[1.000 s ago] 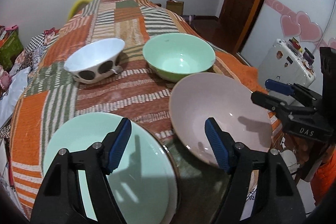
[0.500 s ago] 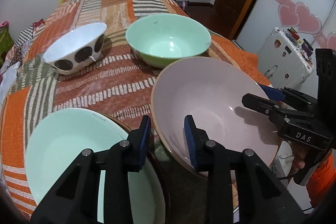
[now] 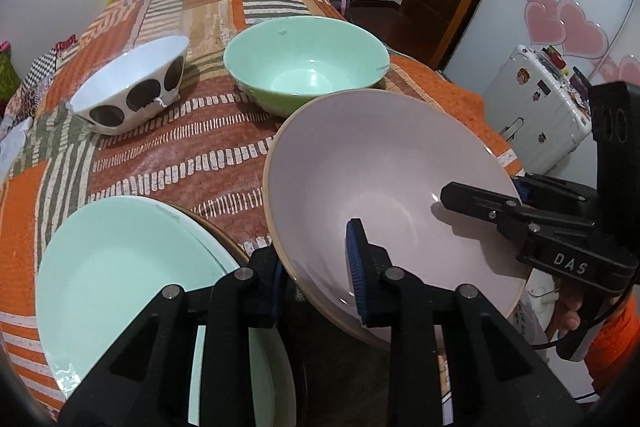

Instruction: Organize plates and bowls

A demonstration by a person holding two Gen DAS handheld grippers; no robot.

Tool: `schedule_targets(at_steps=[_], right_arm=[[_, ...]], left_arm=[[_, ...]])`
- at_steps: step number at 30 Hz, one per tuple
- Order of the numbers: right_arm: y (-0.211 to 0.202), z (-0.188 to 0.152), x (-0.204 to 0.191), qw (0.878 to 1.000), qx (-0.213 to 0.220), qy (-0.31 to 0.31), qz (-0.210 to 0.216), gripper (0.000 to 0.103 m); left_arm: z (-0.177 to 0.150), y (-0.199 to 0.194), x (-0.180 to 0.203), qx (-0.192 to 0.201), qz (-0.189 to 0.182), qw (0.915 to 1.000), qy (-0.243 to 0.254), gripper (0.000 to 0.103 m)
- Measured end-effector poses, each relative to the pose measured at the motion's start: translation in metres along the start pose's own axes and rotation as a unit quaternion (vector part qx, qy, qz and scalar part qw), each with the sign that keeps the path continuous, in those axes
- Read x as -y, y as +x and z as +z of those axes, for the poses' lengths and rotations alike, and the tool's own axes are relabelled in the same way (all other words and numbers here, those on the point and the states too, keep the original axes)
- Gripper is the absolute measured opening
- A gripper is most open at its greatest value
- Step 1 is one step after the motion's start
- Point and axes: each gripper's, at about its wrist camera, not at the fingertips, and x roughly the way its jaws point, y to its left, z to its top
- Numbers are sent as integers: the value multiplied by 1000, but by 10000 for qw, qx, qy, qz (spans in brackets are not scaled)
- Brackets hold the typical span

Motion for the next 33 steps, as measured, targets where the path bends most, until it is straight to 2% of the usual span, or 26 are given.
schedule_targets(at_steps=[7, 18, 33], right_arm=[[-12, 9, -8, 9997, 171, -12, -149, 28], [-18, 25, -46, 9986, 381, -346, -136, 28], [5, 47, -117, 9951, 392, -870, 253, 28]], left_arm=[[0, -8, 1, 47, -80, 10000, 25, 28], [-4, -50, -26, 505, -89, 9984, -233, 28], [-21, -105, -93, 1055, 324, 9909, -775, 28]])
